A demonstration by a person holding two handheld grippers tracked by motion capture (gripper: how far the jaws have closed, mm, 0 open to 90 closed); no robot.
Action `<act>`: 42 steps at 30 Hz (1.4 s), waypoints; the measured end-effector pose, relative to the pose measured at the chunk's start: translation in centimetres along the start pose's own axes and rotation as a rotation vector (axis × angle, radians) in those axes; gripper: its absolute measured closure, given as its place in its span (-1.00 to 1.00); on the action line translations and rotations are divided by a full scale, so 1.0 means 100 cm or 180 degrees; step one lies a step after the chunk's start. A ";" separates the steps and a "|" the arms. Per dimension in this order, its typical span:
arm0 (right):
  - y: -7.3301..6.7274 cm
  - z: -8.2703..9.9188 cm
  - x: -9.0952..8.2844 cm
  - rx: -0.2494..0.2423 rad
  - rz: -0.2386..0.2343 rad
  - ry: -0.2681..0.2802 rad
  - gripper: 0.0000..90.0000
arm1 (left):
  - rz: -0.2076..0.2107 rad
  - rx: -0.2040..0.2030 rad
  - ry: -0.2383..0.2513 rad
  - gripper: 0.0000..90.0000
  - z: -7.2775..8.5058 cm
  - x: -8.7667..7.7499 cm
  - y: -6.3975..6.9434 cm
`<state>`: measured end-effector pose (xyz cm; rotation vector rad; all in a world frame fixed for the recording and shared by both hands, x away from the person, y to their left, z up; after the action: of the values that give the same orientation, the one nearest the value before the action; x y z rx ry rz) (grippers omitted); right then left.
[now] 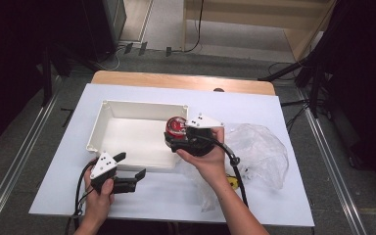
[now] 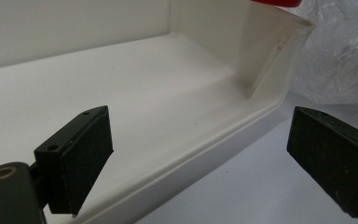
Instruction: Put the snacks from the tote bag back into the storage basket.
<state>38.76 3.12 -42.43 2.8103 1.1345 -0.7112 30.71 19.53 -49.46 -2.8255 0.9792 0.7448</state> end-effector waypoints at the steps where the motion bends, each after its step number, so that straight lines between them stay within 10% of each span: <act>1: -0.001 0.001 0.001 -0.0010 -0.0002 -0.0005 -0.42 | 0.0009 0.0000 0.0001 -0.84 0.000 0.000 0.000; 42: -0.005 0.035 0.027 -0.0300 -0.0081 -0.0313 -0.42 | -0.0037 0.0032 -0.0053 -0.84 0.004 0.003 -0.002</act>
<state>38.68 4.59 -46.65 2.6568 1.1576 -0.7673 30.90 19.55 -49.95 -2.8095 0.9607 0.7587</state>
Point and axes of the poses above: each handheld gripper's, and its own axes: x roughly forward along the jaws, z roughly out of its underside, y roughly to its right, the point moved 9 cm from there along x, roughly forward along the jaws, and after that the axes turned 1 degree about z, right-handed, at the moved point
